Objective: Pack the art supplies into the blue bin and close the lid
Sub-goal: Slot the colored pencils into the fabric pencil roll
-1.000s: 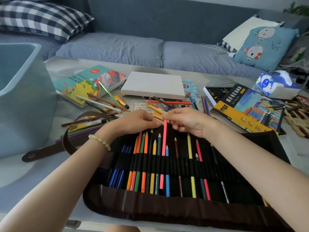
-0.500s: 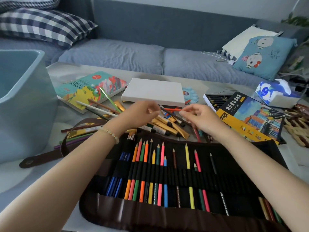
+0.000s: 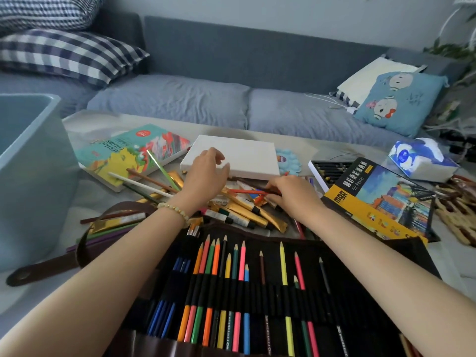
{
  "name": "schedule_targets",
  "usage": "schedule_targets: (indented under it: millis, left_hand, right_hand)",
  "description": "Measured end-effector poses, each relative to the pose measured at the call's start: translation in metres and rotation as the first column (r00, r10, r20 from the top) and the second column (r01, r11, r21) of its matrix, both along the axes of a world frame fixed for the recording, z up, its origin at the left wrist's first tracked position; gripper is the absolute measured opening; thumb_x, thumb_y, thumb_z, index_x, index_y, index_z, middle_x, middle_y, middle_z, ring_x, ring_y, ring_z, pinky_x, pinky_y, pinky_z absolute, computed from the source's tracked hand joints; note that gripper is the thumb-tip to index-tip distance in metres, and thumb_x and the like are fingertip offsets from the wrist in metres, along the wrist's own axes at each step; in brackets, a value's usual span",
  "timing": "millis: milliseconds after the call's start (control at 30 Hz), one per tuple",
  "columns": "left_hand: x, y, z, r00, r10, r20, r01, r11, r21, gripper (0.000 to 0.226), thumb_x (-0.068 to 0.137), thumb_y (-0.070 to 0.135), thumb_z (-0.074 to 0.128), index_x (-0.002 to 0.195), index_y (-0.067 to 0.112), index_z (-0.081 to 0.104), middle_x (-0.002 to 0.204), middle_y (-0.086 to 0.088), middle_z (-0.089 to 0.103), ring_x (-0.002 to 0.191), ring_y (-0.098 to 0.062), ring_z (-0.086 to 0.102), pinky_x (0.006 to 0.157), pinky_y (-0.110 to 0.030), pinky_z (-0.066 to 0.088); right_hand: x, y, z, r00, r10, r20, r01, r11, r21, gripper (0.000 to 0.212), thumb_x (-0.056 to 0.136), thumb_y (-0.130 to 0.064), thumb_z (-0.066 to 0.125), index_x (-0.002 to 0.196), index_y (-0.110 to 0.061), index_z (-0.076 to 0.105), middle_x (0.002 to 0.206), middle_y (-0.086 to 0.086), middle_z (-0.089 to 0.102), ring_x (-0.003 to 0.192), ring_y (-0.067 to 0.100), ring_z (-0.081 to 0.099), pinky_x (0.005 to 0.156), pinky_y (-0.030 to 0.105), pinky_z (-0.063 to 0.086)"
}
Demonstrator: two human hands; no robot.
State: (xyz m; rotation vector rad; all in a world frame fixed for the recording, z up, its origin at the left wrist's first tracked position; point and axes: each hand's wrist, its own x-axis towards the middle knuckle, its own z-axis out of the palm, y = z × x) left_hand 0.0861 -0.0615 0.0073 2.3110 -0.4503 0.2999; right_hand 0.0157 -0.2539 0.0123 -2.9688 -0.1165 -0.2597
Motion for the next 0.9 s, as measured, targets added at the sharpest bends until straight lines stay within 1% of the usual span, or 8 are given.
schedule_targets:
  millis: [200, 300, 400, 500, 633, 800, 867, 900]
  left_hand:
    - [-0.001, -0.013, 0.012, 0.997, 0.042, -0.062, -0.048, 0.993, -0.108, 0.025, 0.100, 0.020, 0.037, 0.114, 0.007, 0.054, 0.111, -0.006, 0.060, 0.097, -0.019, 0.053, 0.078, -0.030, 0.040]
    - [-0.006, -0.034, 0.015, 0.990, -0.087, -0.114, 0.096, 0.992, 0.076, 0.030, 0.098, 0.027, 0.044, 0.104, 0.007, 0.065, 0.102, -0.007, 0.068, 0.094, -0.025, 0.061, 0.083, -0.035, 0.049]
    - [-0.017, -0.069, 0.009, 0.980, -0.160, -0.121, 0.192, 0.921, 0.337, 0.034, 0.092, 0.040, 0.054, 0.096, 0.010, 0.070, 0.095, -0.003, 0.070, 0.086, -0.020, 0.063, 0.073, -0.030, 0.050]
    - [-0.019, -0.097, 0.002, 0.995, -0.103, -0.019, 0.097, 0.844, 0.528, 0.032, 0.093, 0.038, 0.053, 0.103, 0.010, 0.065, 0.105, -0.006, 0.066, 0.098, -0.024, 0.062, 0.070, -0.029, 0.042]
    - [-0.023, -0.114, 0.002, 0.999, -0.023, -0.029, 0.035, 0.812, 0.583, 0.022, 0.096, 0.022, 0.052, 0.110, 0.008, 0.061, 0.115, -0.008, 0.062, 0.105, -0.026, 0.061, 0.072, -0.029, 0.040]
    - [-0.026, -0.099, 0.021, 0.973, -0.058, -0.222, 0.162, 0.857, 0.490, 0.020, 0.096, 0.015, 0.051, 0.110, 0.003, 0.060, 0.111, -0.010, 0.064, 0.102, -0.025, 0.062, 0.078, -0.030, 0.049]
    - [-0.029, -0.083, 0.034, 0.915, -0.146, -0.377, 0.272, 0.912, 0.307, 0.018, 0.098, 0.013, 0.046, 0.095, 0.002, 0.061, 0.092, -0.008, 0.066, 0.083, -0.021, 0.065, 0.071, -0.029, 0.054]
    - [-0.033, -0.075, 0.041, 0.860, -0.205, -0.467, 0.291, 0.949, 0.120, 0.023, 0.100, 0.012, 0.041, 0.085, 0.005, 0.057, 0.079, -0.006, 0.062, 0.068, -0.017, 0.061, 0.060, -0.025, 0.051]
  right_hand:
    - [-0.019, -0.037, 0.041, 0.983, -0.123, 0.137, 0.094, 0.975, 0.202, 0.021, 0.084, -0.030, 0.069, 0.101, -0.019, 0.073, 0.089, -0.003, 0.072, 0.073, 0.010, 0.061, 0.066, 0.030, 0.048]
    - [-0.030, -0.059, 0.059, 0.967, -0.209, 0.144, 0.141, 0.913, 0.384, 0.019, 0.082, -0.026, 0.071, 0.096, -0.013, 0.073, 0.083, 0.001, 0.071, 0.061, 0.005, 0.058, 0.061, 0.029, 0.052]
    - [-0.037, -0.067, 0.059, 0.959, -0.283, 0.015, 0.207, 0.736, 0.645, 0.013, 0.083, -0.026, 0.070, 0.090, -0.015, 0.069, 0.080, -0.001, 0.073, 0.049, 0.009, 0.052, 0.046, 0.015, 0.044]
    - [-0.041, -0.067, 0.050, 0.956, -0.280, -0.085, 0.252, 0.643, 0.723, 0.012, 0.084, -0.027, 0.070, 0.090, -0.016, 0.071, 0.078, -0.004, 0.074, 0.053, 0.008, 0.050, 0.044, 0.016, 0.037]
    - [-0.047, -0.067, 0.042, 0.954, -0.271, -0.132, 0.271, 0.579, 0.769, 0.010, 0.084, -0.024, 0.069, 0.090, -0.017, 0.072, 0.077, -0.004, 0.074, 0.053, 0.006, 0.049, 0.042, 0.017, 0.036]
    - [-0.053, -0.067, 0.042, 0.950, -0.270, -0.157, 0.280, 0.511, 0.813, 0.011, 0.086, -0.024, 0.066, 0.094, -0.017, 0.071, 0.082, -0.001, 0.074, 0.053, 0.006, 0.050, 0.042, 0.016, 0.035]
    - [-0.056, -0.063, 0.045, 0.956, -0.235, -0.177, 0.274, 0.491, 0.827, 0.014, 0.088, -0.025, 0.065, 0.095, -0.016, 0.071, 0.082, -0.001, 0.075, 0.050, 0.004, 0.052, 0.040, 0.014, 0.035]
    - [-0.056, -0.058, 0.047, 0.960, -0.204, -0.189, 0.268, 0.490, 0.830, 0.015, 0.088, -0.026, 0.064, 0.095, -0.014, 0.071, 0.082, -0.001, 0.075, 0.049, 0.003, 0.053, 0.040, 0.013, 0.034]
